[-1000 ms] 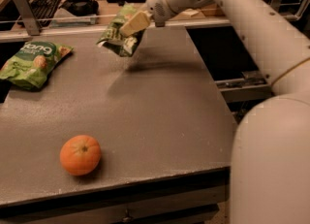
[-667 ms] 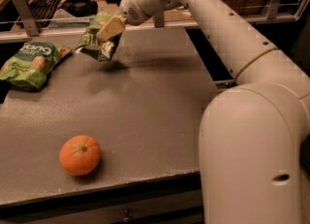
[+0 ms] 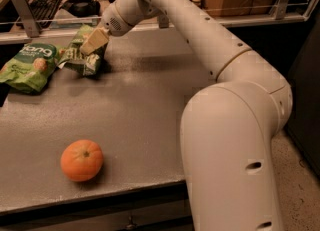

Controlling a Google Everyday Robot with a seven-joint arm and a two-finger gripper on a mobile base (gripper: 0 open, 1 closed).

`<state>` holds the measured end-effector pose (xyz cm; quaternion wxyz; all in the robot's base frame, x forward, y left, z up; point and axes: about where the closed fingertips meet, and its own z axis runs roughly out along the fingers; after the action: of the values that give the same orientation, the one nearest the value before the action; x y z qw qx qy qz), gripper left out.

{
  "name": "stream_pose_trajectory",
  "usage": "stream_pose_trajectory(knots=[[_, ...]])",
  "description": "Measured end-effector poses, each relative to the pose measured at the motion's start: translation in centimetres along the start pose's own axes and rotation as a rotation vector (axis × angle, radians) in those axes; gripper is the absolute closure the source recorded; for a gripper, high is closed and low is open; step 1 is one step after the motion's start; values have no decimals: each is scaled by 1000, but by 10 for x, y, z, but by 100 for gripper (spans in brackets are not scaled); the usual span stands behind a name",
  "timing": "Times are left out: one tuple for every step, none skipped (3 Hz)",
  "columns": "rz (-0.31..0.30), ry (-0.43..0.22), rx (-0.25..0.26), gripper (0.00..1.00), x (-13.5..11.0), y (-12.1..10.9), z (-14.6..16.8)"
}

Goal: Move green jalapeno chip bag near green rice chip bag

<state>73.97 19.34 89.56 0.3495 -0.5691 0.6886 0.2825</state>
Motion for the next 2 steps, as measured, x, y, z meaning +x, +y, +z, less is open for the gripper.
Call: stream_pose_trajectory(knots=[[11, 1, -35, 62, -3, 9, 11], [24, -5, -47, 31, -3, 10, 10]])
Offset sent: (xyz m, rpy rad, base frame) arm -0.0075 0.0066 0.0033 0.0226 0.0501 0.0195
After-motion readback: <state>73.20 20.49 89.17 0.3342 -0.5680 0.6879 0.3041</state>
